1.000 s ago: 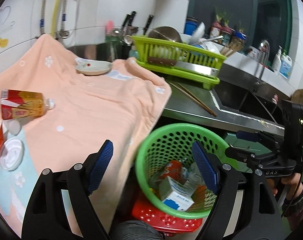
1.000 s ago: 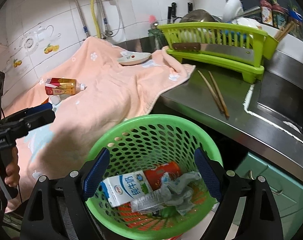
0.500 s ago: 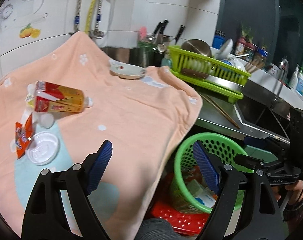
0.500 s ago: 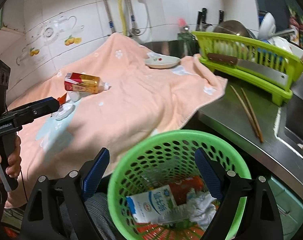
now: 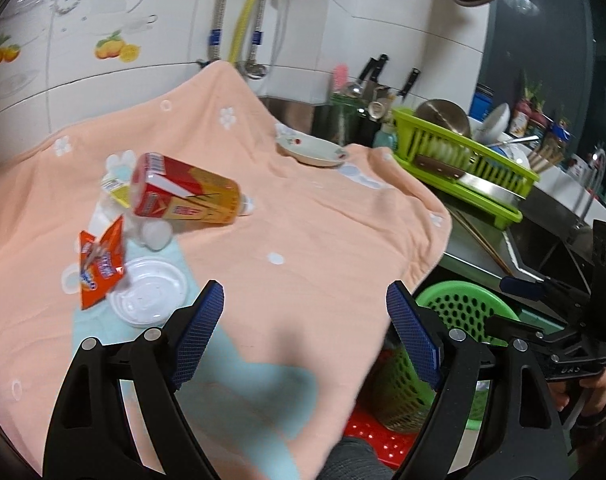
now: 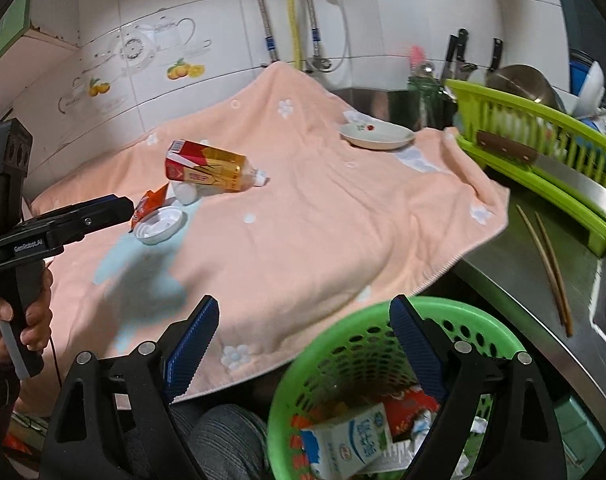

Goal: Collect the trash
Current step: 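Move both grippers back over the towel toward the remaining items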

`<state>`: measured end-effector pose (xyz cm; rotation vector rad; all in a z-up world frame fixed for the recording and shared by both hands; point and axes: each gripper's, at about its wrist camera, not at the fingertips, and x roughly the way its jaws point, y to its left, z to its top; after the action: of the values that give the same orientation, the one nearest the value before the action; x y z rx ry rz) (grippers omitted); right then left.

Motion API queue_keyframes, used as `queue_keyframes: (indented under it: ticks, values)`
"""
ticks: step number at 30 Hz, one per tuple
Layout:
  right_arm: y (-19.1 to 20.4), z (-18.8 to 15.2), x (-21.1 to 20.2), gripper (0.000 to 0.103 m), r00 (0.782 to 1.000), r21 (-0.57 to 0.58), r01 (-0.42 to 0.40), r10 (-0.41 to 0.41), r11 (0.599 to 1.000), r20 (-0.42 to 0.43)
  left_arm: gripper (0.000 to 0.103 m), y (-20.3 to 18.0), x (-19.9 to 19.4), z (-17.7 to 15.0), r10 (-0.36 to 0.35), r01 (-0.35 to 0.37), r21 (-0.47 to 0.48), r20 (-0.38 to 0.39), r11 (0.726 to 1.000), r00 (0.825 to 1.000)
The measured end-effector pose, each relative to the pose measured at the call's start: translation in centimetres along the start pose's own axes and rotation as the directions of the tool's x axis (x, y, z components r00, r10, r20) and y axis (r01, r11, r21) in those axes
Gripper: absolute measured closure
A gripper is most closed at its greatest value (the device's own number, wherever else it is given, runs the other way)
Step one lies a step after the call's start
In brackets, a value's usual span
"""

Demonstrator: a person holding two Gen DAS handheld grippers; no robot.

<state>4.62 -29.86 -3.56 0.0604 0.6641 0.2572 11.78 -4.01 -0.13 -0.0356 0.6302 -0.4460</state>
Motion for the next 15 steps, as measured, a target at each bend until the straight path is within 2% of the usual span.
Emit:
queue_keyframes:
  ticks: [15]
  values:
    - [3.3,2.4,4.2,0.019,0.998,-0.057,-0.062,0.060,0.996,-0.037,0.020,6.4,0.2,0.6,0.091,-0.091,-0.077,-0.003,0.993,0.996]
